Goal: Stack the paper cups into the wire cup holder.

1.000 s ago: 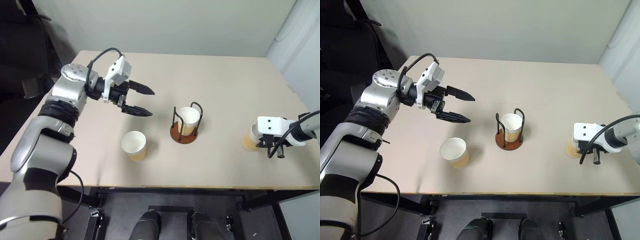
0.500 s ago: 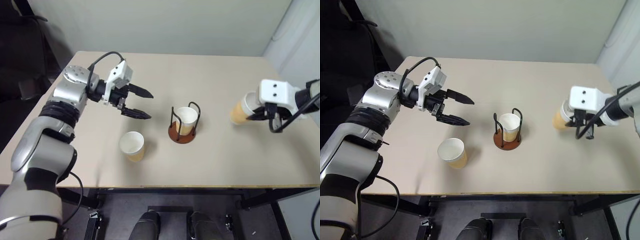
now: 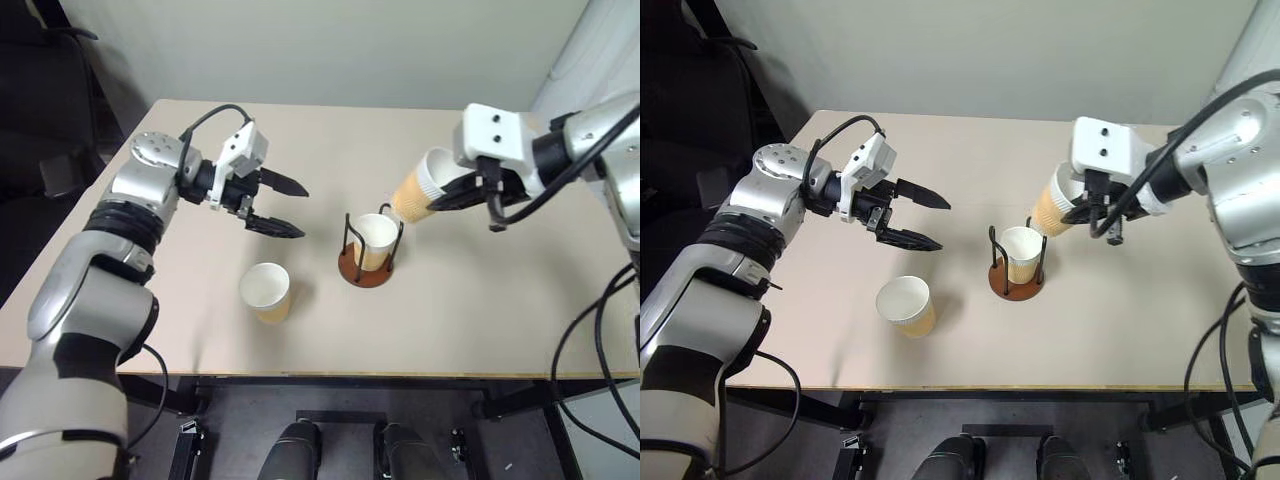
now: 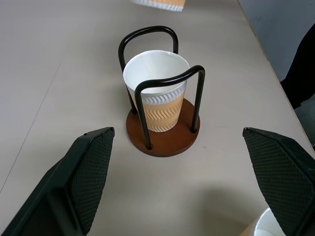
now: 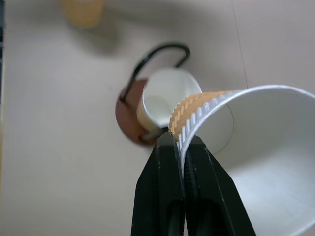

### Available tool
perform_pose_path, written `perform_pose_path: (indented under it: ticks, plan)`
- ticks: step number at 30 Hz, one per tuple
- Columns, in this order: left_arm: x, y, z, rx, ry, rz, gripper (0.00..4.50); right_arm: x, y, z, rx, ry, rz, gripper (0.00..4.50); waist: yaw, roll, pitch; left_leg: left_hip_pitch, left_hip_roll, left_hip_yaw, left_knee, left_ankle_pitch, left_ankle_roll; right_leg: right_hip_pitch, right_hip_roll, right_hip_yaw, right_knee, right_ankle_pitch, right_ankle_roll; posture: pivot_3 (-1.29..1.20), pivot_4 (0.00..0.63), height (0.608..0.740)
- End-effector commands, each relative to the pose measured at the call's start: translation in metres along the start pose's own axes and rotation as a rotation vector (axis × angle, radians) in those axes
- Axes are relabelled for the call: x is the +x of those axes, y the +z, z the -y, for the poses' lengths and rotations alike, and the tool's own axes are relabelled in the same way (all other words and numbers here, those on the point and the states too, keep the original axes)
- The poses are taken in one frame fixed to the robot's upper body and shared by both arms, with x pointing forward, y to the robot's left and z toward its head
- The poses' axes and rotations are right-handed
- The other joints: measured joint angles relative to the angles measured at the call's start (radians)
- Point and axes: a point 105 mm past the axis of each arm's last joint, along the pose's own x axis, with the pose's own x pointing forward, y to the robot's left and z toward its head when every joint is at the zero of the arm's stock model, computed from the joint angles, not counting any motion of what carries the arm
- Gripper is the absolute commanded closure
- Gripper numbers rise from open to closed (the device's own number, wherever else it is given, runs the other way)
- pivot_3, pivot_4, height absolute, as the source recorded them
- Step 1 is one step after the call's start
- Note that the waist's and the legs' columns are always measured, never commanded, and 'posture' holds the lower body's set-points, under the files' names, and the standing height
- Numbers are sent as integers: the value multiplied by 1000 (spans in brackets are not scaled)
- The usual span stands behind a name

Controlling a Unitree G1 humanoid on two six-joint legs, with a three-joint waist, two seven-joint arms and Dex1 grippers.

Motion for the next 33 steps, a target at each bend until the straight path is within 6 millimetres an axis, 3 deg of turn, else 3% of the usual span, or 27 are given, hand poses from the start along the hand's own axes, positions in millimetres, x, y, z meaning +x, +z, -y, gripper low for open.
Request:
perform_pose_path:
  ticks: [1,9,14,24,33]
  plan:
    - [-5,12,0,45,-16,8,0,-2,15,6,-32,-26,31,4468,1,0,0,0,0,0,-1,0,0,0,0,0,0,0,0,0,150,740]
    - [-6,11,0,44,-13,8,0,22,27,-1,-47,34,81,4468,-2,0,0,0,0,1,-4,2,-3,-2,1,-1,1,-1,-3,0,150,740]
    - [-8,10,1,42,-10,8,0,37,10,1,-69,36,21,4468,0,-1,0,0,1,-3,-6,2,-4,-3,-1,-1,2,-2,-4,0,150,740]
    - [-10,10,1,44,-6,7,0,45,-3,4,-94,35,-24,4468,-1,-1,0,0,1,-2,-8,3,-4,-4,-1,-2,2,-2,-5,0,150,740]
    - [-9,11,1,48,-5,7,0,53,2,-16,-108,118,-4,4468,-3,-1,0,0,1,-2,-7,3,-5,-3,-1,-2,2,-1,-5,0,150,740]
